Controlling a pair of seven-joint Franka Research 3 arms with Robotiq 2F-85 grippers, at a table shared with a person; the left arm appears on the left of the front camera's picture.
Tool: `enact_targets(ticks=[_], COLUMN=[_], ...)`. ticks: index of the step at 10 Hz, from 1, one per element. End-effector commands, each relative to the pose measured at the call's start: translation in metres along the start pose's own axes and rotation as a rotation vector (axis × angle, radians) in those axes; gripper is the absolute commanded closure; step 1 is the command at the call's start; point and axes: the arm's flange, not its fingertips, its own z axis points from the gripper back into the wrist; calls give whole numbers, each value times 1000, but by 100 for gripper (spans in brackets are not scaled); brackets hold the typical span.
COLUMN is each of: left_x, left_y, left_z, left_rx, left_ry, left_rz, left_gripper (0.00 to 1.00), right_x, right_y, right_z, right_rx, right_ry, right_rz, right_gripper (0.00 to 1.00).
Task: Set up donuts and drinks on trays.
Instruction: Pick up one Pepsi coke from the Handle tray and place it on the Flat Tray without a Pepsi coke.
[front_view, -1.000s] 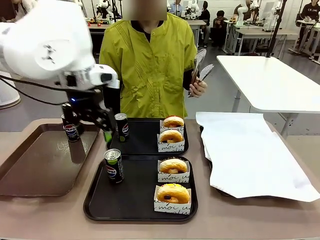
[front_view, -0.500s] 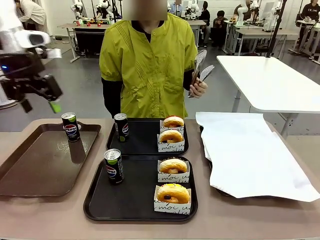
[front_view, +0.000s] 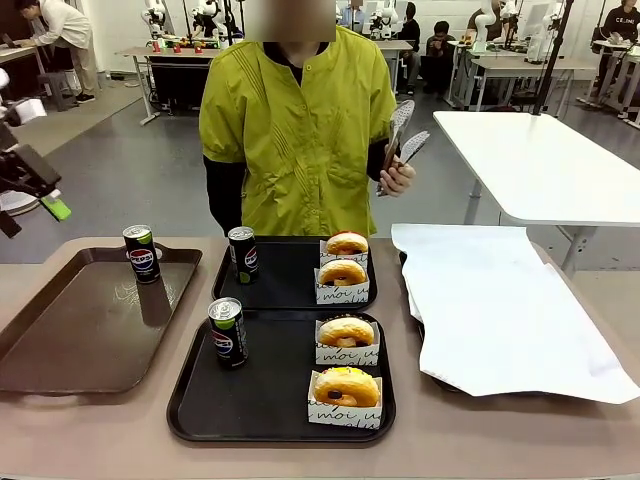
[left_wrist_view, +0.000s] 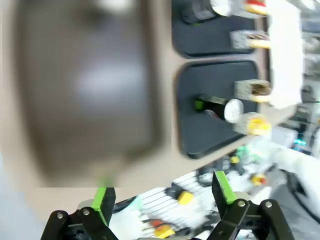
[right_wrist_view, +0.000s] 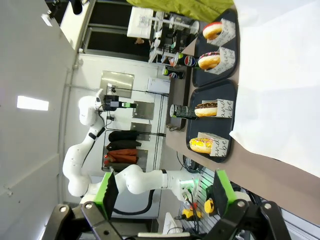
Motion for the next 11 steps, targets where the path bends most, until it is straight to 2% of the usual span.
enact_targets(ticks=[1, 3, 5, 7, 11], left_x=[-22, -35, -43, -49, -52], left_y=[46, 95, 133, 163, 201], left_z=[1, 1, 16, 32, 39], left_rx=[-335, -659, -806, -823, -743], left_ry=[6, -21, -105, -157, -143], left_rz=[4, 15, 100, 161, 259], left_gripper=[0, 0, 0, 0, 0], right_x=[0, 0, 0, 0, 0], right_y=[0, 0, 0, 0, 0], right_z=[-2, -2, -2, -2, -2], right_rx=[8, 8, 8, 8, 8], right_ry=[-8, -8, -8, -8, -8], right_rz=[18, 18, 18, 18, 18], right_gripper=[0, 0, 0, 0, 0])
